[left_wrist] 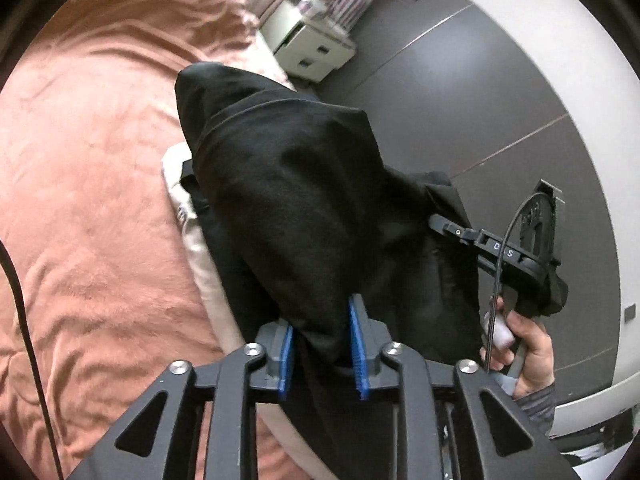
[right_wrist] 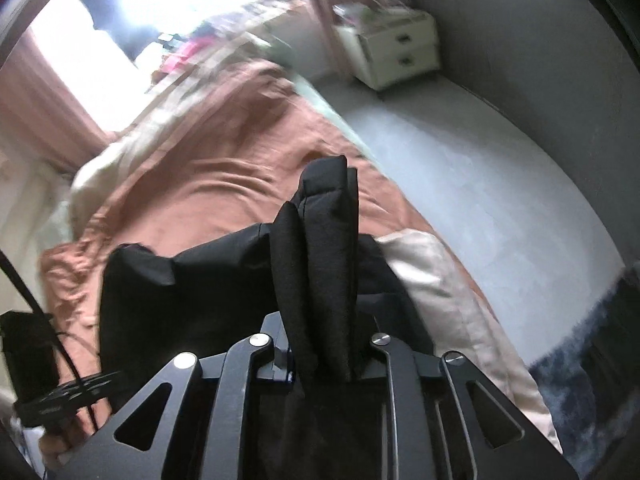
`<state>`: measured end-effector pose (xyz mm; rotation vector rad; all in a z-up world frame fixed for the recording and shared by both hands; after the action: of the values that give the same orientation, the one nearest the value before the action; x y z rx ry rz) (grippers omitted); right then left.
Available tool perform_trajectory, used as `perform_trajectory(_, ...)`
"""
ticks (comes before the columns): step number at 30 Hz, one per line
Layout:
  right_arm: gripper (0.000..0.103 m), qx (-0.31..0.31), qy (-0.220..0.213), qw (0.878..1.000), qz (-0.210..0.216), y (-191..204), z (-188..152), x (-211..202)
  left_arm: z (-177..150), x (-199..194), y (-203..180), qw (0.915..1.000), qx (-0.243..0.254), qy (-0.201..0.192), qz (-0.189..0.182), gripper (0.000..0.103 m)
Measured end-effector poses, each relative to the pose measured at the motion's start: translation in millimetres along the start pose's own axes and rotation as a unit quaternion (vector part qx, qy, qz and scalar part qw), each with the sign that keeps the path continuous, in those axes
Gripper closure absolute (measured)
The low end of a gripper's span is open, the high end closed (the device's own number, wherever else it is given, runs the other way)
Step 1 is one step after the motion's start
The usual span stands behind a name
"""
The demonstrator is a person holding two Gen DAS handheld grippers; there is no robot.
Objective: Fold large clothes
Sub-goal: 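Lower the jacket onto the cream cloth stack and open both grippers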
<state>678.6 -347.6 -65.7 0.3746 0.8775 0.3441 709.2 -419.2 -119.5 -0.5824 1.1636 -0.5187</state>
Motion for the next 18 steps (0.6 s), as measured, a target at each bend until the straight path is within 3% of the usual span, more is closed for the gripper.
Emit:
perform_trajectory(4,0.072,0.031,0.009,0.999,-0.014,-5.4,6.9,-6.5,5.4,1.1,14.2,0.9999,0.008,0.012,0.004,0.055)
perform_trajectory(6,0.055,0.042,-0.005,0.998,-0.042,-20.1,5.1,-29.7,10.8,-10.0,18.1,0.9998,0.01,-0.012,0.013,0.049)
perform_trajectory(8,0.043,0.053,-0.024,0.996,-0.061,-35.0,1.0,-59.7,15.5,-23.5,21.5,0.9986,0.017,-0.044,0.022,0.032)
perform_trajectory(13,0.043,0.085,-0.054,0.993,-0.064,-47.7,-55.6,-128.2,9.4,-25.7,36.4,0.9993,-0.007,-0.035,0.015,0.031)
perform_trajectory(18,0.042,0.136,-0.068,0.988,-0.024,-50.1,-131.2,-169.2,3.2,-6.0,40.1,0.9999,-0.007,-0.005,0.008,0.033)
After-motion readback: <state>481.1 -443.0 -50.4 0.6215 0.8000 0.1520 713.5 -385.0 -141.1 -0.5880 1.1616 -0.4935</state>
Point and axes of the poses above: each gripper's, at about its wrist camera, not at the fingertips, and x roughly the way its jaws point, y to its left, z to its top, the point moved 8 cm from there along x, roughly the way its jaws point, and after that the axes turned 5 degrees about -x, right-handed, at the moved point
